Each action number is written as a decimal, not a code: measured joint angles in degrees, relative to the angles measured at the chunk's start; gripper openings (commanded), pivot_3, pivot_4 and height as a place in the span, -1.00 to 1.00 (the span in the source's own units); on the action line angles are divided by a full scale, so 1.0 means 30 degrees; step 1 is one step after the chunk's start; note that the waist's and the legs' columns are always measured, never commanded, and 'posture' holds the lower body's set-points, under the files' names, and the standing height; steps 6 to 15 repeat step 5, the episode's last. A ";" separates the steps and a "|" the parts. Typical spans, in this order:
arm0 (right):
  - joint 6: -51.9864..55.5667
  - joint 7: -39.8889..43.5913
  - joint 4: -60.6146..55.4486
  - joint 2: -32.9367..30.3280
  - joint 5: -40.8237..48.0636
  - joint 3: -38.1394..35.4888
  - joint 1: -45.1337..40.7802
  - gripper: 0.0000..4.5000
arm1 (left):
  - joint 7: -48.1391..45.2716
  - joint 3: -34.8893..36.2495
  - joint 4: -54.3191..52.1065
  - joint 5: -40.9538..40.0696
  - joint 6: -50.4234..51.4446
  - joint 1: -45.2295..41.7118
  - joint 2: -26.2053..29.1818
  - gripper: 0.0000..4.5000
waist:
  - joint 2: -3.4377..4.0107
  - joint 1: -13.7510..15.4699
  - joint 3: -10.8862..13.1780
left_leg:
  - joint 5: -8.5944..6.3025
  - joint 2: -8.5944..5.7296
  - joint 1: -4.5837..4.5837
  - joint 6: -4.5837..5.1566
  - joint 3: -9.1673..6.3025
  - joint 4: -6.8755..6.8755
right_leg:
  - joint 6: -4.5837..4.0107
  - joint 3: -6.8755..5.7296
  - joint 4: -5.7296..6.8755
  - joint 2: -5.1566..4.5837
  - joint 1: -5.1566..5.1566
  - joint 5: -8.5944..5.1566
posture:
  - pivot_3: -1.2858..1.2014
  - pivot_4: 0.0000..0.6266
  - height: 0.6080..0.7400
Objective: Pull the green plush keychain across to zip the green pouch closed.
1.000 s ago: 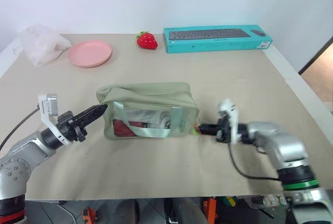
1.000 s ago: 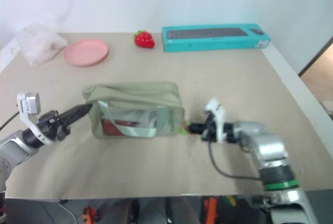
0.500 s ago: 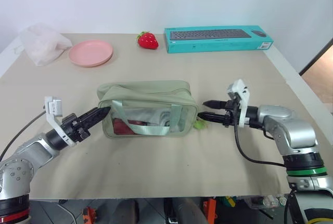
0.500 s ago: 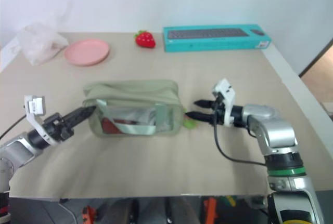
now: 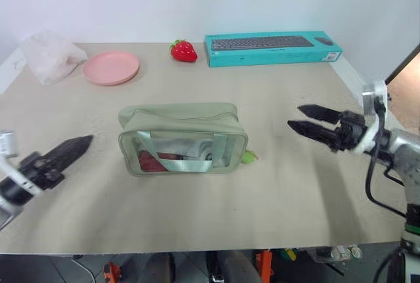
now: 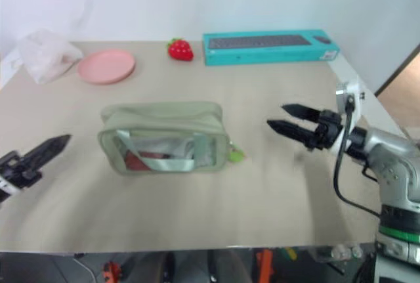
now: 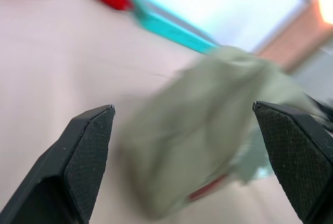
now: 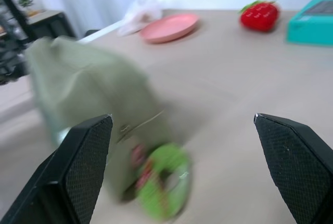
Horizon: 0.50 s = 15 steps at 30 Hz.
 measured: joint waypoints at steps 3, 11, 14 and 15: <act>0.0232 -0.0607 -0.0713 0.0235 0.0245 0.0006 0.1176 1.00 | -0.0082 0.0496 0.0409 0.0335 -0.0165 0.0580 -0.0004 0.96 | 0.0005 0.0005 0.0003 | 0.0013 -0.0014 0.0002 0.0014 0.0020 0.0034 | 0.0043 0.0002 0.0001 -0.0025 0.0007 0.0029 | 0.03 -0.52 1.00; 0.0254 -0.1079 -0.1029 0.0686 0.0523 0.0068 0.1303 1.00 | -0.0042 0.0495 0.0529 0.0301 -0.0127 0.0507 -0.0099 0.96 | 0.0005 0.0005 0.0003 | 0.0028 -0.0014 0.0003 0.0032 0.0041 0.0063 | 0.0062 0.0012 0.0001 -0.0027 0.0011 0.0048 | 0.03 -0.52 1.00; 0.0254 -0.1079 -0.1029 0.0686 0.0523 0.0068 0.1303 1.00 | -0.0042 0.0495 0.0529 0.0301 -0.0127 0.0507 -0.0099 0.96 | 0.0005 0.0005 0.0003 | 0.0028 -0.0014 0.0003 0.0032 0.0041 0.0063 | 0.0062 0.0012 0.0001 -0.0027 0.0011 0.0048 | 0.03 -0.52 1.00; 0.0254 -0.1079 -0.1029 0.0686 0.0523 0.0068 0.1303 1.00 | -0.0042 0.0495 0.0529 0.0301 -0.0127 0.0507 -0.0099 0.96 | 0.0005 0.0005 0.0003 | 0.0028 -0.0014 0.0003 0.0032 0.0041 0.0063 | 0.0062 0.0012 0.0001 -0.0027 0.0011 0.0048 | 0.03 -0.52 1.00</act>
